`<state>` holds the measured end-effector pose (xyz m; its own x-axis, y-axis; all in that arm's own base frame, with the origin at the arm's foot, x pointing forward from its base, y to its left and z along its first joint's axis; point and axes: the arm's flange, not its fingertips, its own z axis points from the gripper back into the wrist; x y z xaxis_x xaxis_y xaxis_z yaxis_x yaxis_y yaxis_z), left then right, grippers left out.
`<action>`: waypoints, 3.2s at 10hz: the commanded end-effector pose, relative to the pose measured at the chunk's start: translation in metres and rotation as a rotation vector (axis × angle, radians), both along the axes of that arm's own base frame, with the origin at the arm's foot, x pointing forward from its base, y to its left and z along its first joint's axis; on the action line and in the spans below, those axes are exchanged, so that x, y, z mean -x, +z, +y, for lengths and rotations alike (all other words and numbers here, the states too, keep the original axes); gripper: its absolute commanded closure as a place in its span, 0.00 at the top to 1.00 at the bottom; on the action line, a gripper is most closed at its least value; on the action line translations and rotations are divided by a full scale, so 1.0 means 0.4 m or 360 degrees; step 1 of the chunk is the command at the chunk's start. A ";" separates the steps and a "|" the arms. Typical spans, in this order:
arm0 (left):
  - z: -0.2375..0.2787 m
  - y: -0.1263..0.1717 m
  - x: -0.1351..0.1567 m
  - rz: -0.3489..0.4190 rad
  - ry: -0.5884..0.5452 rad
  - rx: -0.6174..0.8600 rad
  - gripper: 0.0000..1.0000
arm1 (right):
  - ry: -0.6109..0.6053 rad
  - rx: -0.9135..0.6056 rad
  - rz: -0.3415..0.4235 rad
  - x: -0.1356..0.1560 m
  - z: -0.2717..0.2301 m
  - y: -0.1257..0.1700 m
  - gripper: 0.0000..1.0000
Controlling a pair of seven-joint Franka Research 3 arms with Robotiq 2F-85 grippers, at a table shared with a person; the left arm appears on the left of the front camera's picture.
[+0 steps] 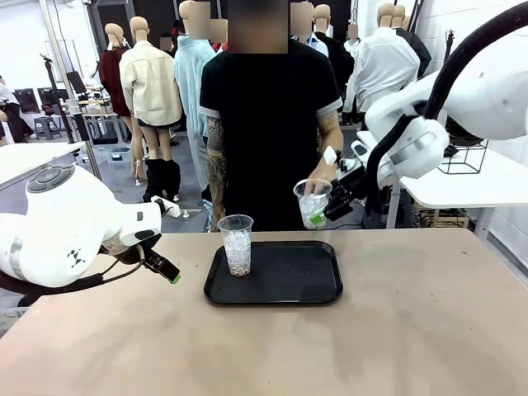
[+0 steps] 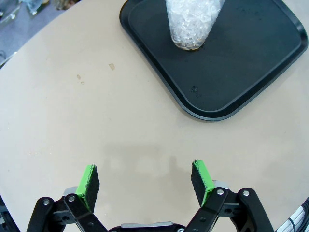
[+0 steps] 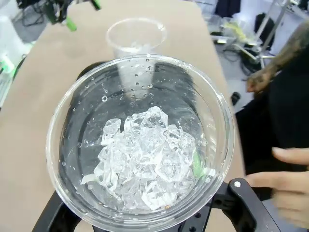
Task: Pour the drink into the iced cup.
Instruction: Open the gripper to release the iced cup you were holding, then pick up the iced cup indicated by the human and present it to them.
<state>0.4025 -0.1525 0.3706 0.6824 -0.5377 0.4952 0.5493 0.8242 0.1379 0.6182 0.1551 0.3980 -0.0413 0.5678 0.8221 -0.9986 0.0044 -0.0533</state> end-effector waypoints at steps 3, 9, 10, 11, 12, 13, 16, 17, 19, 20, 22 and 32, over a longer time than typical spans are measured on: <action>0.004 0.002 -0.001 -0.0001 0.0004 0.0003 1.00 | -0.0166 -0.0128 -0.0004 -0.066 -0.028 0.079 0.69; 0.004 0.002 -0.001 -0.0001 0.0004 0.0003 1.00 | -0.0146 -0.0092 -0.0025 -0.053 -0.045 0.089 0.69; 0.004 0.002 -0.001 -0.0001 0.0004 0.0003 1.00 | -0.0146 -0.0092 -0.0025 -0.053 -0.045 0.089 0.69; 0.004 0.002 -0.001 -0.0001 0.0004 0.0003 1.00 | -0.0146 -0.0092 -0.0025 -0.053 -0.045 0.089 0.69; 0.004 0.002 -0.001 -0.0001 0.0004 0.0003 1.00 | -0.0146 -0.0092 -0.0025 -0.053 -0.045 0.089 0.69; 0.004 0.002 -0.001 -0.0001 0.0004 0.0003 1.00 | -0.0146 -0.0092 -0.0025 -0.053 -0.045 0.089 0.69; 0.004 0.002 -0.001 -0.0001 0.0004 0.0003 1.00 | -0.0146 -0.0092 -0.0025 -0.053 -0.045 0.089 0.69; 0.004 0.002 -0.001 -0.0001 0.0004 0.0003 1.00 | -0.0146 -0.0092 -0.0025 -0.053 -0.045 0.089 0.69; 0.004 0.002 -0.001 -0.0001 0.0004 0.0003 1.00 | -0.0152 -0.0099 0.0001 -0.054 -0.054 0.098 0.93; 0.004 0.002 -0.001 -0.0001 0.0004 0.0003 1.00 | -0.0188 -0.0114 -0.0002 -0.036 -0.071 0.104 1.00; 0.004 0.002 -0.001 -0.0001 0.0004 0.0003 1.00 | -0.0162 -0.0162 -0.0042 0.036 -0.137 0.097 1.00; 0.004 0.002 -0.001 -0.0001 0.0004 0.0003 1.00 | -0.2179 -0.0132 0.0849 0.480 -0.525 0.073 1.00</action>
